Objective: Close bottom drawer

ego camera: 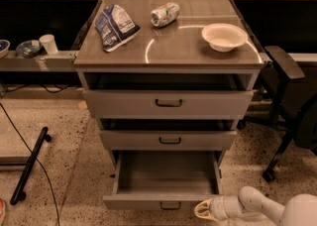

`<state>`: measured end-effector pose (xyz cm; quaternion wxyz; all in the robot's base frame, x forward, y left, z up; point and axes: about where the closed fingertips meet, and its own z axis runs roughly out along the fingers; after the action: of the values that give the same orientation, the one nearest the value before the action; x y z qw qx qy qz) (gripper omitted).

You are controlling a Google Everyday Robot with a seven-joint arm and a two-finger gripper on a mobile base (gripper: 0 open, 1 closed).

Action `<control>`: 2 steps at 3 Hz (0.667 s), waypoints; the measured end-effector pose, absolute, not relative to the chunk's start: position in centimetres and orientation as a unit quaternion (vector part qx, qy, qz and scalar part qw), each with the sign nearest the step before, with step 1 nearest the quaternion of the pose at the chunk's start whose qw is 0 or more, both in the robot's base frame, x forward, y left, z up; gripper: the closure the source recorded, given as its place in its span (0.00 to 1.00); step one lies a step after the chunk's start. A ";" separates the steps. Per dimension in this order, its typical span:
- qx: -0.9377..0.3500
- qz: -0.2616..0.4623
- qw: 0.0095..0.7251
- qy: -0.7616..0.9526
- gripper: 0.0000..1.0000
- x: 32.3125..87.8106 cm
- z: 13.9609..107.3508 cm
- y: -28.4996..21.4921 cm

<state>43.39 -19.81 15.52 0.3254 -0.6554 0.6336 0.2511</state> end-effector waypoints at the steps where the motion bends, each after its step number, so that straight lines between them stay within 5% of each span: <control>1: -0.640 0.211 0.361 0.644 1.00 45.5 14.8 -19.5; 2: -0.618 0.182 0.404 0.649 1.00 48.4 14.6 -18.6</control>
Offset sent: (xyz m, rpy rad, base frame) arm 0.0886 0.0154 -0.0082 0.0652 -0.2653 -0.2496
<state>48.39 -18.60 14.57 0.4039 -0.6181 0.6493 0.1824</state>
